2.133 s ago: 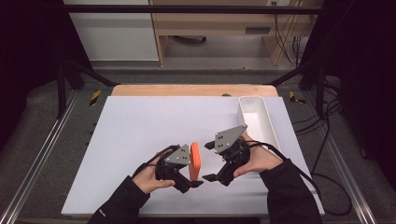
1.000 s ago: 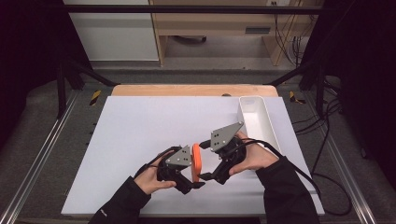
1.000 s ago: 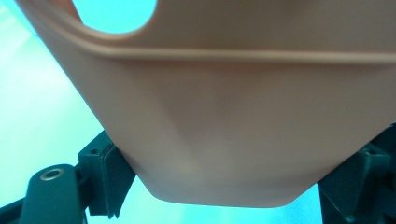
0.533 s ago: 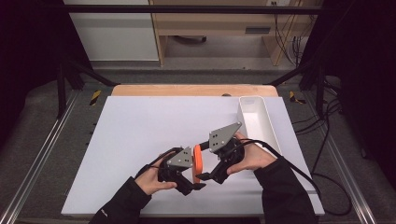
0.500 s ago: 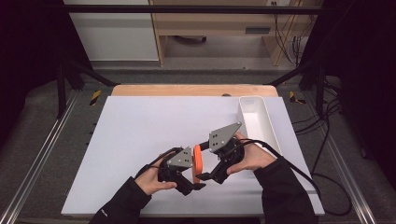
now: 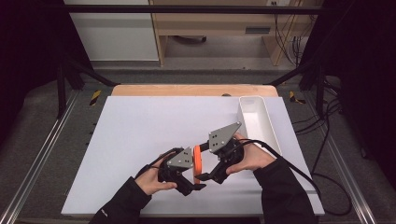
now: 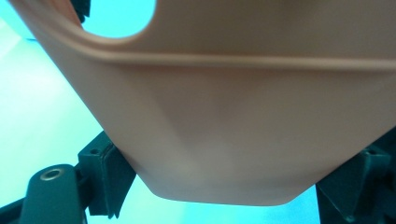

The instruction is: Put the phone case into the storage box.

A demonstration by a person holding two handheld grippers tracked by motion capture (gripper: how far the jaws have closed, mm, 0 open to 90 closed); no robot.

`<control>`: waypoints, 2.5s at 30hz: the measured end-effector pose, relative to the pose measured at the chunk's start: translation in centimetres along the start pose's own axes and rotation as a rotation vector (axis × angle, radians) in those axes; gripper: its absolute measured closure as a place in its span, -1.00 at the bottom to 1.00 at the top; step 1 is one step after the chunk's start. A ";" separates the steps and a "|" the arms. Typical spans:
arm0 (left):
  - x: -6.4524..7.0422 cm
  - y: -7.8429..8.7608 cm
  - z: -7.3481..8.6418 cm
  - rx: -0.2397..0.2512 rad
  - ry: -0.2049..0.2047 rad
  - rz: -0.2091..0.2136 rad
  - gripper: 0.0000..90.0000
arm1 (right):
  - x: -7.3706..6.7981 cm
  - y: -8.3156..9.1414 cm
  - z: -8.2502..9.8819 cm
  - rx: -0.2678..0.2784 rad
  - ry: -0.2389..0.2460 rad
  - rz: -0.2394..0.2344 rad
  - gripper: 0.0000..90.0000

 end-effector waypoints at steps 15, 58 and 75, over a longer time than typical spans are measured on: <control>0.2 -0.1 0.1 -0.003 -0.002 0.010 -0.66 | -0.1 -0.2 0.0 0.010 0.013 -0.010 -0.68; -0.3 0.2 0.0 0.024 0.015 -0.025 -0.85 | 0.2 0.3 -0.3 0.014 0.009 0.005 -0.63; -2.0 2.9 -0.2 0.101 0.096 -0.112 -0.98 | 2.4 3.2 -1.4 0.042 -0.016 0.153 -0.64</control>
Point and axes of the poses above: each handheld gripper's, and its own axes: y roughly backward along the jaws, z roughly out of its underside, x roughly to its right, the point moved 10 cm from there along -y, roughly forward along the jaws, and after that the axes turned 10 degrees about x, right-handed, at the moved point
